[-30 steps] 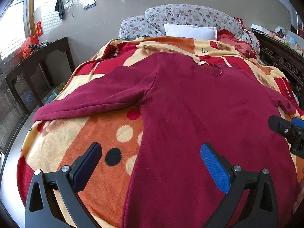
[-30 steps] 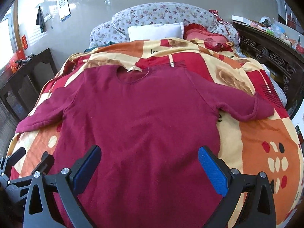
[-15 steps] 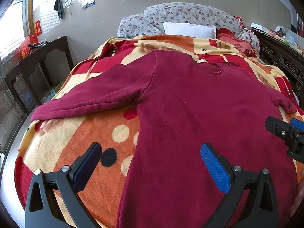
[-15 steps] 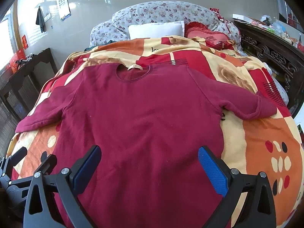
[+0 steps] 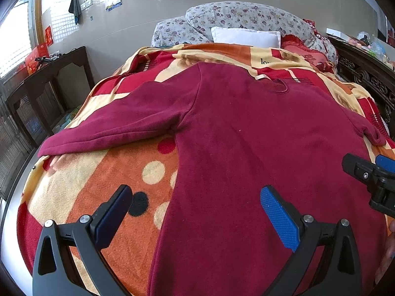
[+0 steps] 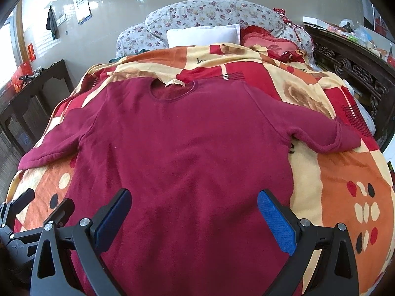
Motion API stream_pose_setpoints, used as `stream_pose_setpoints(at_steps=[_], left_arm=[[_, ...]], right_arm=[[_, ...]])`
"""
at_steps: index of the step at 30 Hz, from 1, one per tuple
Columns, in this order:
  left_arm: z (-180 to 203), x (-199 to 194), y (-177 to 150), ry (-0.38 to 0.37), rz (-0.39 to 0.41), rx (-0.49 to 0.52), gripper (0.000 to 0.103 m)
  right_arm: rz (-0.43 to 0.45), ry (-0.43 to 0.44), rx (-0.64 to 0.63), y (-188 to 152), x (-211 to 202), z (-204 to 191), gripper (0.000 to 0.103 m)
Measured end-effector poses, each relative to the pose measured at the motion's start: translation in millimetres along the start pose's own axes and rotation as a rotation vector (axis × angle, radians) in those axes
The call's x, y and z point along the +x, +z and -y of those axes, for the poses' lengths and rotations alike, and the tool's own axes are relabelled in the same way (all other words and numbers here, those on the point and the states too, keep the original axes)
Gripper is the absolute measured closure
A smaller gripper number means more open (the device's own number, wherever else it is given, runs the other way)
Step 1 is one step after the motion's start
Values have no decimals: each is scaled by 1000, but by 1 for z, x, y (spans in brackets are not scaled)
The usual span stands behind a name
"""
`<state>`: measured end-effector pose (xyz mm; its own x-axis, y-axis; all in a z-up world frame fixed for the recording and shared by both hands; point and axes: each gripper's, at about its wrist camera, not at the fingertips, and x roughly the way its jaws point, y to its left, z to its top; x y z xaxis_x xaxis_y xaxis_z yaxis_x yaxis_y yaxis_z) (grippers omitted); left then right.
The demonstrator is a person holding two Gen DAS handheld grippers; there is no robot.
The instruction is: Fold small clothes
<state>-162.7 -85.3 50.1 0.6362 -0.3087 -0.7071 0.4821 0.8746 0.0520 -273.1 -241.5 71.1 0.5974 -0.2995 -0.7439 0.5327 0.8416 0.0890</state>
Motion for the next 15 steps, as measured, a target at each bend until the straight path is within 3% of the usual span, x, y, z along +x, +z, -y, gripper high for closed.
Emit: stream_pose_setpoints(at_steps=[15], left_arm=[[-1,4,4,1,-6,-16,0]], right_arm=[[-14,0,-30,4,8,-9,0]])
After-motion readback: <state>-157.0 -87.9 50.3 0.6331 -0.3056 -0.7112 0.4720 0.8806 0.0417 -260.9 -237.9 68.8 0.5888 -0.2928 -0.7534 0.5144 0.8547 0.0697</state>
